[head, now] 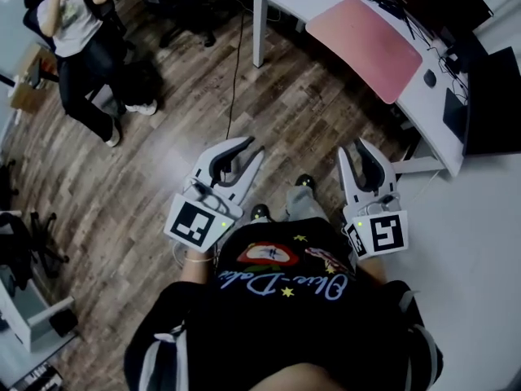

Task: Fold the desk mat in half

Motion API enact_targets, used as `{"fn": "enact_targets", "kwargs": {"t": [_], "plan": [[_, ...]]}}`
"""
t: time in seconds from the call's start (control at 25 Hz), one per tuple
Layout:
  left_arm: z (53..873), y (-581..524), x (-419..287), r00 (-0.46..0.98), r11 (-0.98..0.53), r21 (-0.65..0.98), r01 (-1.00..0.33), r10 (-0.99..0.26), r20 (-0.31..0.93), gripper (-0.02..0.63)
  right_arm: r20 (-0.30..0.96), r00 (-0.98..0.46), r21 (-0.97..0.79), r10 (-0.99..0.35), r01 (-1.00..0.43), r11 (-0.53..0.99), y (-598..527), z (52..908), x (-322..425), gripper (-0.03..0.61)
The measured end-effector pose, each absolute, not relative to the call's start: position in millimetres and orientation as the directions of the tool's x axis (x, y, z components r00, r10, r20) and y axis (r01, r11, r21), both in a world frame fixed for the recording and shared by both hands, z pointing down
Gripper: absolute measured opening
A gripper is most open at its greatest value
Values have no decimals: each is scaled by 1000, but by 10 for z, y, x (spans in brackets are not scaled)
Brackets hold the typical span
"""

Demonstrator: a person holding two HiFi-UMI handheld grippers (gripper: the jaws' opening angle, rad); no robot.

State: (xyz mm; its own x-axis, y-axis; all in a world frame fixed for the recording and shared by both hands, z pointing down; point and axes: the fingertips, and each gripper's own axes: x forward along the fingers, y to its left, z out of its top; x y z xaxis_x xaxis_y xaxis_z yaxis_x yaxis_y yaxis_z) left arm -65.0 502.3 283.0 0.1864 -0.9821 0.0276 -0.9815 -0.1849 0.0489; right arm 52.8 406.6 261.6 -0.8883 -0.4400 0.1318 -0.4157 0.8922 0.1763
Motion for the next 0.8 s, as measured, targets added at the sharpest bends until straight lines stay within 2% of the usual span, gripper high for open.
{"fn": "enact_targets", "kwargs": {"t": [0.8], "plan": [[3080, 3583, -599, 191, -199, -36, -979, -970, 151, 98, 183, -820, 133, -543, -526, 840, 2596, 2982, 946, 101]]}}
